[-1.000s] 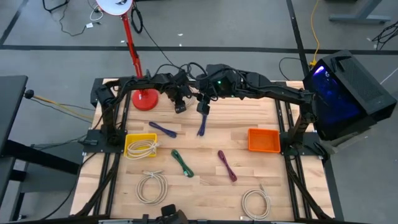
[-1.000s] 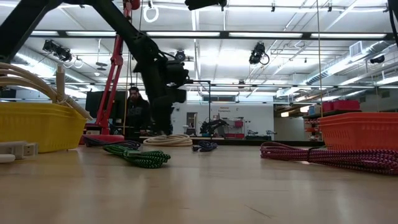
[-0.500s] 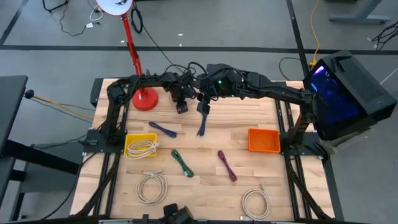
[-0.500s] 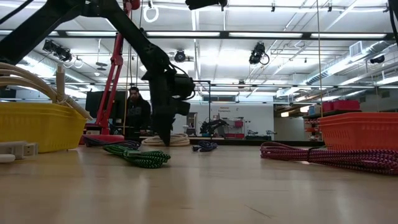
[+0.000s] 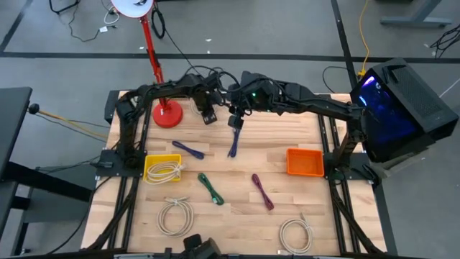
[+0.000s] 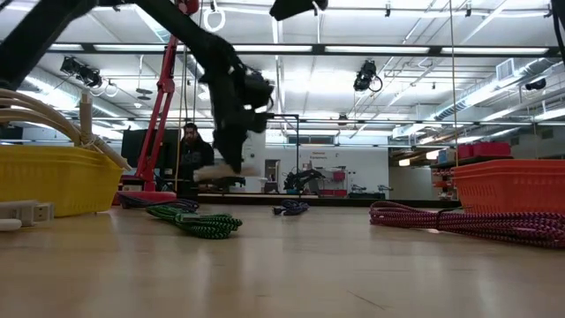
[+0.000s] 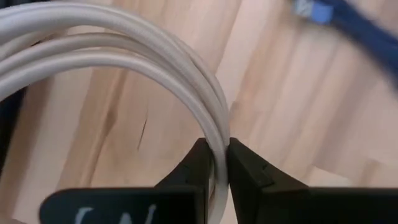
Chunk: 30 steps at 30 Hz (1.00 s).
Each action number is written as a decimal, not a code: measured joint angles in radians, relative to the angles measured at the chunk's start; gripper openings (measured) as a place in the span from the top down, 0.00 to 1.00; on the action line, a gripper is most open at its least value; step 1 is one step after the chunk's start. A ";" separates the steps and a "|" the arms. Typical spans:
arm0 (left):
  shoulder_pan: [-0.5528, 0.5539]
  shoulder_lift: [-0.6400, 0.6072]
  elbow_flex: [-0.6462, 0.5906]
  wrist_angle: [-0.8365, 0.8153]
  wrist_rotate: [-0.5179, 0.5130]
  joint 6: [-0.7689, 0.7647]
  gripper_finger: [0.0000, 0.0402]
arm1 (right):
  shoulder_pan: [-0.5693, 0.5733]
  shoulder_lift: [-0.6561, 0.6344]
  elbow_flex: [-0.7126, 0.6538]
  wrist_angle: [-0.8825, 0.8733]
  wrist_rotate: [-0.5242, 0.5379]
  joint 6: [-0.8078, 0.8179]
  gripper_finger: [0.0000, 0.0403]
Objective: Pick & Place USB Port
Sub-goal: Put the light brown HDMI cable into the yellow bin
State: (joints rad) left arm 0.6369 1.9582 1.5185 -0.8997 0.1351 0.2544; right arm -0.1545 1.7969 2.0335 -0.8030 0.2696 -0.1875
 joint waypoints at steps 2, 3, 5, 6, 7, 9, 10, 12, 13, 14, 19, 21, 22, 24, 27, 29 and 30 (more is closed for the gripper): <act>0.000 -0.049 0.000 -0.030 -0.001 -0.028 0.91 | -0.020 0.000 0.000 -0.017 0.003 -0.006 0.65; 0.000 -0.079 0.000 -0.040 -0.001 -0.043 0.91 | -0.033 0.000 0.000 -0.025 0.003 -0.006 0.65; -0.002 -0.144 0.000 -0.051 -0.001 -0.074 0.91 | -0.058 0.000 0.000 -0.034 0.004 -0.005 0.65; -0.002 -0.183 0.000 -0.050 -0.002 -0.088 0.91 | -0.071 0.000 0.000 -0.037 0.004 -0.005 0.65; -0.002 -0.220 0.000 -0.049 -0.003 -0.093 0.91 | -0.083 0.000 0.000 -0.038 0.004 -0.005 0.65; -0.002 -0.293 0.000 -0.051 -0.005 -0.119 0.91 | -0.109 0.000 0.000 -0.038 0.004 -0.012 0.65; -0.002 -0.330 0.000 -0.054 -0.004 -0.135 0.91 | -0.120 0.000 0.000 -0.038 0.004 -0.013 0.65; -0.002 -0.403 0.000 -0.074 0.010 -0.178 0.91 | -0.142 0.000 0.000 -0.038 0.002 -0.013 0.65; -0.002 -0.441 0.000 -0.086 0.019 -0.200 0.91 | -0.151 0.000 0.000 -0.038 0.002 -0.014 0.65; -0.004 -0.477 0.000 -0.104 0.025 -0.220 0.91 | -0.160 0.000 0.000 -0.038 0.002 -0.016 0.65; -0.059 -0.638 -0.006 -0.167 -0.028 -0.328 0.91 | -0.198 0.000 0.000 -0.037 -0.032 -0.030 0.65; -0.090 -0.693 -0.006 -0.164 -0.026 -0.387 0.91 | -0.210 0.000 0.000 -0.033 -0.058 -0.030 0.65; -0.107 -0.716 -0.006 -0.167 -0.029 -0.425 0.91 | -0.215 0.000 0.000 -0.031 -0.061 -0.031 0.65; -0.149 -0.755 -0.006 -0.207 -0.070 -0.502 0.91 | -0.222 0.000 0.000 -0.026 -0.062 -0.031 0.65; -0.236 -0.801 -0.006 -0.289 -0.172 -0.616 0.91 | -0.229 0.000 0.000 -0.024 -0.062 -0.031 0.65; -0.303 -0.822 -0.006 -0.345 -0.251 -0.705 0.91 | -0.230 0.000 0.000 -0.024 -0.062 -0.031 0.65; -0.340 -0.829 -0.006 -0.366 -0.289 -0.750 0.91 | -0.230 0.000 0.000 -0.024 -0.063 -0.032 0.65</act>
State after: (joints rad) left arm 0.2972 1.1294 1.5124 -1.2658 -0.1541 -0.4952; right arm -0.3843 1.7969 2.0331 -0.8268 0.2068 -0.2197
